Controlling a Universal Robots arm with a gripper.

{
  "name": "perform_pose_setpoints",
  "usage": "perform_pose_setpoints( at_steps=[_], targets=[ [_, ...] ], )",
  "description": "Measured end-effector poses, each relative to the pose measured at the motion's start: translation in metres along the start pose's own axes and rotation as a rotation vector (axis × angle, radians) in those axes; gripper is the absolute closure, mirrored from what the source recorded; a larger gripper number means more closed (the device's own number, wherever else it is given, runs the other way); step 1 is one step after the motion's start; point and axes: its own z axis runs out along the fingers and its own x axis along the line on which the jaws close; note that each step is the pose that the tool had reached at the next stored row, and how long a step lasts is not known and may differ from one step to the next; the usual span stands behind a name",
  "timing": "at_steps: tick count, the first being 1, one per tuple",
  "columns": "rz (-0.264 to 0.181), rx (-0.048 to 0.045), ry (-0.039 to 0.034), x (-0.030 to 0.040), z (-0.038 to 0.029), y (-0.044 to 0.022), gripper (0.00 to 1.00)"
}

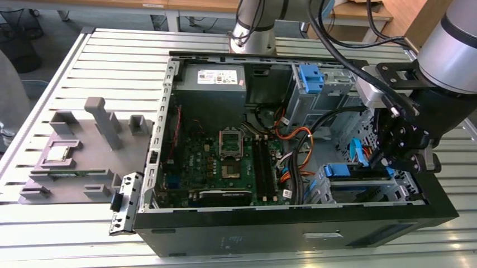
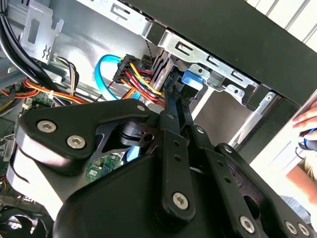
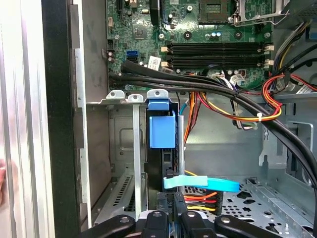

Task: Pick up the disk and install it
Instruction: 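Insert the second disk wire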

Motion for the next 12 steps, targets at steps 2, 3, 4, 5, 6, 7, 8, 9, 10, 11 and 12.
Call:
perform_pose_setpoints(
  at_steps=[2,3,4,5,6,7,8,9,10,11,12],
  targets=[
    [0.0,0.0,-0.0014,0.0001,0.0001,0.0,0.83],
    [0.0,-0.0001,-0.0025,0.0003,0.0001,0.0,0.83],
    [0.0,-0.0001,-0.0038,0.0005,0.0002,0.0,0.83],
    [0.0,-0.0001,-0.0043,0.0007,0.0002,0.0,0.83],
    [0.0,-0.0002,-0.0043,0.001,0.0002,0.0,0.83],
    [0.0,-0.0001,-0.0043,0.0014,0.0003,0.0,0.83],
    [0.0,-0.0002,-0.0044,0.0018,0.0004,0.0,0.83],
    [0.0,-0.0001,-0.0045,0.0022,0.0004,0.0,0.83],
    [0.0,-0.0001,-0.0045,0.0025,0.0004,-0.0001,0.83],
    [0.0,-0.0001,-0.0047,0.0029,0.0005,-0.0001,0.83],
    [0.0,-0.0001,-0.0051,0.0032,0.0005,-0.0001,0.83]
  ],
)
